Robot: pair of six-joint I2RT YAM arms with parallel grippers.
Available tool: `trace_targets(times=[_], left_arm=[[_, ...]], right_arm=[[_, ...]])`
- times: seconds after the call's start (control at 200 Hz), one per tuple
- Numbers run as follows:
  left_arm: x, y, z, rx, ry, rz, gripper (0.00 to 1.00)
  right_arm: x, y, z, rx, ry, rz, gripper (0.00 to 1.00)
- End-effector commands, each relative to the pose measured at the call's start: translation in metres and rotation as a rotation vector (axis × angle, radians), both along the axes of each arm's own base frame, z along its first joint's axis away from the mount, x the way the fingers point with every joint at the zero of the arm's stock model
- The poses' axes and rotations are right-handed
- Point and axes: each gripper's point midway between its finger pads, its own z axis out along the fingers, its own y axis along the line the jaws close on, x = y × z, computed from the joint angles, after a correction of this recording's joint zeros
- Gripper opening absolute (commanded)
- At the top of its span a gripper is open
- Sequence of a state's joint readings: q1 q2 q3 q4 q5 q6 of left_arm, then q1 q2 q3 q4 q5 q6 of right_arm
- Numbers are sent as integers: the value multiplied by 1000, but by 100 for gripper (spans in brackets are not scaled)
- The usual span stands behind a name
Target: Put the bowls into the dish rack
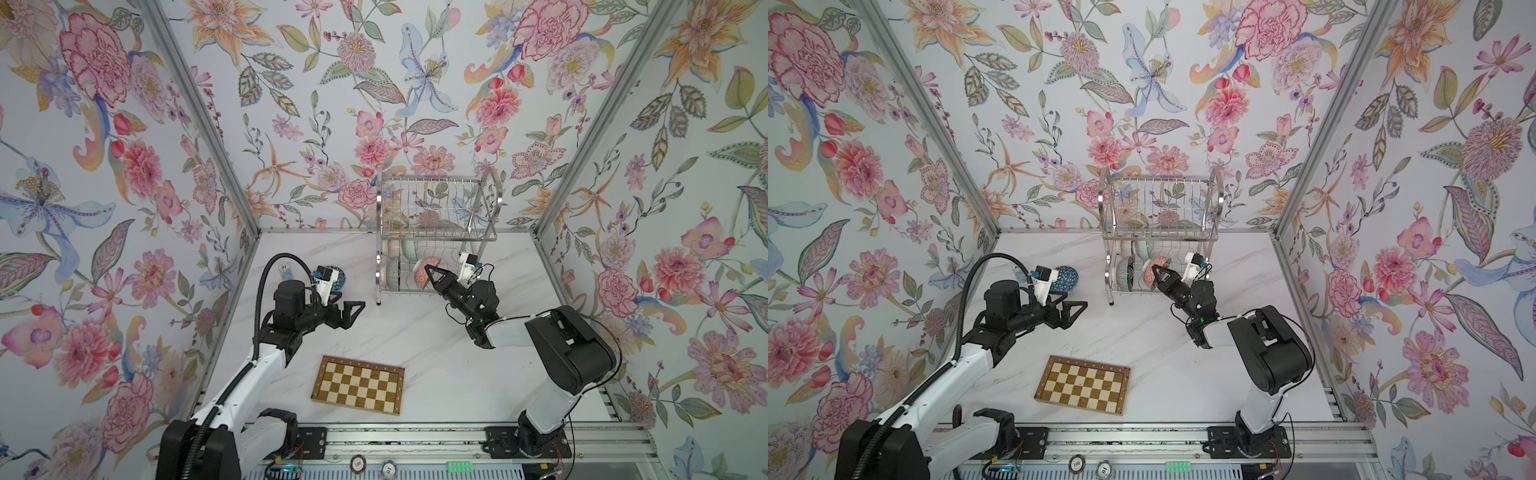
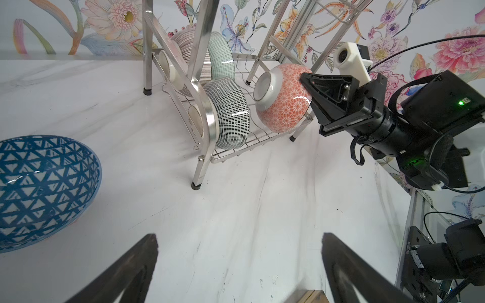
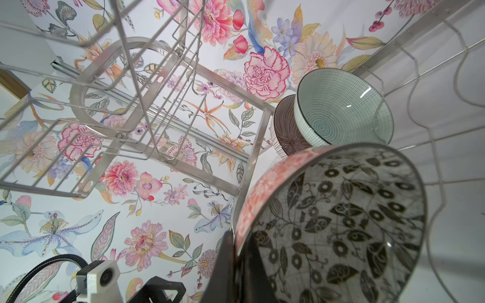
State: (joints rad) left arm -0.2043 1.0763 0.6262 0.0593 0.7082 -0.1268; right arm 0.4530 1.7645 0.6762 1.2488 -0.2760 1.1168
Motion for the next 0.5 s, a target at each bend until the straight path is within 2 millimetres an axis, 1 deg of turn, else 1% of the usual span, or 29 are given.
trace_targets(times=[0.0, 0.31, 0.495], left_arm=[[-5, -7, 4, -4, -34, -46, 99], [-5, -9, 0, -1, -20, -53, 99], [-4, -9, -3, 9, -10, -53, 99]], right_arm=[[0, 7, 41, 79, -117, 59, 0], [5, 14, 41, 84, -125, 150, 0], [9, 17, 36, 85, -115, 214, 0]])
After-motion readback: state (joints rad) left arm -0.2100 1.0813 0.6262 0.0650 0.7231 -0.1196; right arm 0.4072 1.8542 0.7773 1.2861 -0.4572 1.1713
